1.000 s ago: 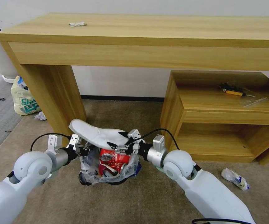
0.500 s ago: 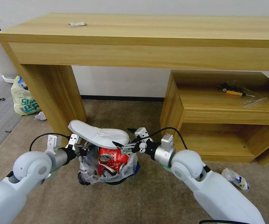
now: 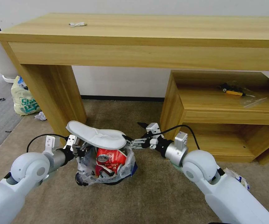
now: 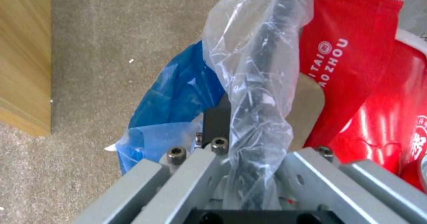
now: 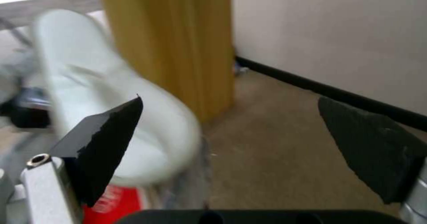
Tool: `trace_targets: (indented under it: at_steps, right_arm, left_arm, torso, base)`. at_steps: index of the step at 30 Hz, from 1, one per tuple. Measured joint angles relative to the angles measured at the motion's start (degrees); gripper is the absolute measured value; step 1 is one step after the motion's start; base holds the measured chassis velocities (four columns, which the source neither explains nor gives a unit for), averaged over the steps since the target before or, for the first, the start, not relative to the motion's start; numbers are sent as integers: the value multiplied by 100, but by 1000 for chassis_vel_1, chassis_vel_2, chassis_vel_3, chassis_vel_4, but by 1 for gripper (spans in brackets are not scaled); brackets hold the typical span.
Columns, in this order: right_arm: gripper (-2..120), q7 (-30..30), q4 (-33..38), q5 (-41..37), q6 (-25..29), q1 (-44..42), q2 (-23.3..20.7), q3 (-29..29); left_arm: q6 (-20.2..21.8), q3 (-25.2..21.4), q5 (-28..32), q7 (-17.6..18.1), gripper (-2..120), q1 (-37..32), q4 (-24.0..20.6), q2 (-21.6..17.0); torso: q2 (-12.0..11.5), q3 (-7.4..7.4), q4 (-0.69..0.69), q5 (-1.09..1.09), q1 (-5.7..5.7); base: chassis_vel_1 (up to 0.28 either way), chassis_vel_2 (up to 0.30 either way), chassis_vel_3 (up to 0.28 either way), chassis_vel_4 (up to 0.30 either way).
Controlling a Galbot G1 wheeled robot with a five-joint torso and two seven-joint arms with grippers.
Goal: Pick up the trash bin and place the garbage on the floor into it.
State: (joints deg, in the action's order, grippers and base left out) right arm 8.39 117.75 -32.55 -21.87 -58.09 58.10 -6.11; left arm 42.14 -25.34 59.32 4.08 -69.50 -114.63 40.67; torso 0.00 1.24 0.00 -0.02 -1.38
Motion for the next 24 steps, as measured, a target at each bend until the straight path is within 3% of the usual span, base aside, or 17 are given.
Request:
trace_targets:
  at_steps: [7,16,24]
  right_arm:
    - [100,-341,73,169,29,-705,122,-488]
    - [100,-299,329,530,249,-2093,432,-1559]
    - [100,-129,421,584,341,-2582,578,-2088]
  left_arm:
    - [0,-70,-9,0,0,-61,-24,65]
    - [0,-106,13,-7,0,-66,-46,60]
    - [0,-107,16,-13,0,-74,-48,51]
  torso:
    - [0,0,0,-2,0]
    - [1,0,-1,0,0]
    - [0,-1,-1,0,0]
  base:
    - [0,0,0,0]
    - [0,0,0,0]
    - [0,0,0,0]
